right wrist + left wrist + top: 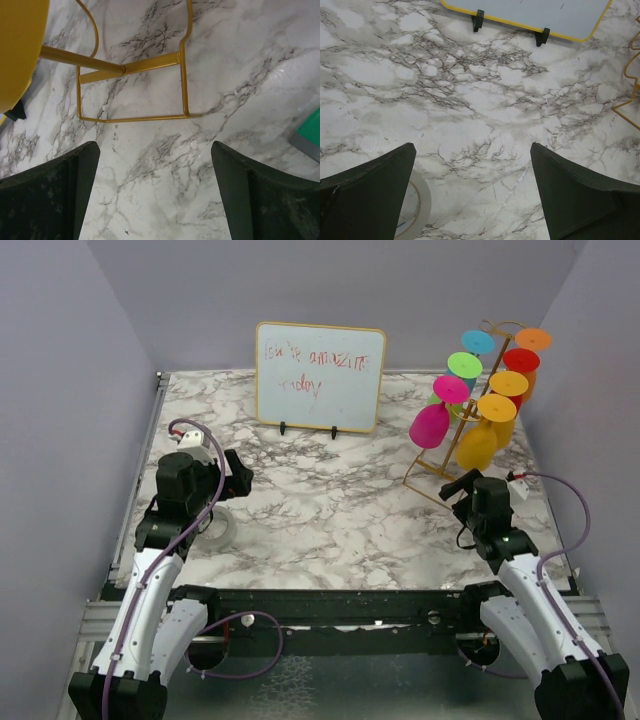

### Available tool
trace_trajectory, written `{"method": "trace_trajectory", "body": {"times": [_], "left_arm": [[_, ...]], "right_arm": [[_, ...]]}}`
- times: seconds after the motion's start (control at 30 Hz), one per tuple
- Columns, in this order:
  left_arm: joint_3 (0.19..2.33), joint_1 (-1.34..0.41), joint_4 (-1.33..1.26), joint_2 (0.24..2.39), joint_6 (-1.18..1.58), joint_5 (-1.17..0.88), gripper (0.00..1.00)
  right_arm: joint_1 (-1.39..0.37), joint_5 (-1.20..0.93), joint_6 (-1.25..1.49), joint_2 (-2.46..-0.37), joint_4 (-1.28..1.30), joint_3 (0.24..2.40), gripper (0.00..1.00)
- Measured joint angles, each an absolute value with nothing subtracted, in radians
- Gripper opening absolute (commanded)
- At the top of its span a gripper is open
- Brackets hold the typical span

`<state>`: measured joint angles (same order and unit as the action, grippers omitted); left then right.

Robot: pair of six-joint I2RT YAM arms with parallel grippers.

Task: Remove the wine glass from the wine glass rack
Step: Move the wine rack to the center of the board.

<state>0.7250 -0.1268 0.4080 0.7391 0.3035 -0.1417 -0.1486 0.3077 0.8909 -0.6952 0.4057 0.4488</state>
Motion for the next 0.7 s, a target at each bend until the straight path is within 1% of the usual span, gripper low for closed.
{"method": "trace_trajectory", "body": {"times": [0.3, 0.43, 0.53, 0.7], "left_arm": [[0.725, -0.127, 0.408, 0.748, 0.304, -0.132, 0.99], [0.725, -0.127, 0.408, 0.752, 0.304, -0.13, 0.99], [0.725, -0.127, 0.409, 0.76, 0.305, -0.13, 0.99], [0.725, -0.127, 0.409, 0.768, 0.307, -0.13, 0.99]], "right_arm": [[-0.133, 0.326, 0.836, -0.838, 0.124, 0.342, 0.99], [-0.086, 0.314, 0.805, -0.879, 0.013, 0.311, 0.98], [-0.027, 0.267, 0.774, -0.912, -0.073, 0.298, 0.97], [0.07, 0.088, 0.711, -1.031, -0.228, 0.288, 0.95]]}}
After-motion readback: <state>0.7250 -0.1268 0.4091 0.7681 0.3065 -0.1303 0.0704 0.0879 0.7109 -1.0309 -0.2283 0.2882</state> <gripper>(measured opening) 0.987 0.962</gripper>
